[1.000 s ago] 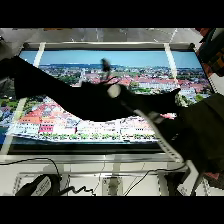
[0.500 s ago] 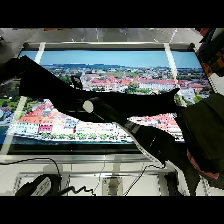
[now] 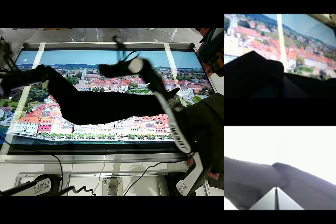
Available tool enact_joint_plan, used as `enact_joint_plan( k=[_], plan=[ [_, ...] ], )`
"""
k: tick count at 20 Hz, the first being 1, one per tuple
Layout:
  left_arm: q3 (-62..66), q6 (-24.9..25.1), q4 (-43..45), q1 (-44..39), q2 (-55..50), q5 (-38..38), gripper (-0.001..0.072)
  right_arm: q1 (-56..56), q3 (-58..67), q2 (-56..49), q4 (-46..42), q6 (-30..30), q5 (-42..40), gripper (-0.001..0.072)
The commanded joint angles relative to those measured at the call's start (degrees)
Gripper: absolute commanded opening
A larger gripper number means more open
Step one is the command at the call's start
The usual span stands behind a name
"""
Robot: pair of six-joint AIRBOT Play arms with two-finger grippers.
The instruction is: Fold the clothes and pants, and hang the long-sleeved shirts on hangers.
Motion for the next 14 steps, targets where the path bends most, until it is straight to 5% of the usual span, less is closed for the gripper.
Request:
enact_joint_plan(
  k=[1,9,10,11,12,14],
  plan=[
    [0.0,2.6,-4.5,-7.0,-5.2,2.8,0.0007,-10.0,-0.1,4.8,-2.5,-6.2,9.9,0.0020],
    [0.0,3.6,-0.4,-26.4,-7.7,7.1,0.0022,-17.5,-0.1,5.5,-2.3,-6.0,15.0,0.0020],
    [0.0,3.6,1.8,-27.0,-7.7,5.9,0.0207,-17.3,-0.1,5.5,-2.3,-6.0,15.2,0.0020],
    [0.0,3.3,3.4,-27.0,-7.7,3.6,0.0533,-17.0,-0.1,5.5,-2.3,-6.0,15.3,0.0020],
    [0.0,3.3,4.3,-26.6,-7.7,0.6,0.0704,-16.9,-0.1,5.5,-2.2,-6.0,15.4,0.0020],
    [0.0,3.0,6.1,-23.9,-7.6,-4.6,0.0695,-16.9,-0.1,5.5,-2.2,-6.0,15.5,0.0020]
  ],
)
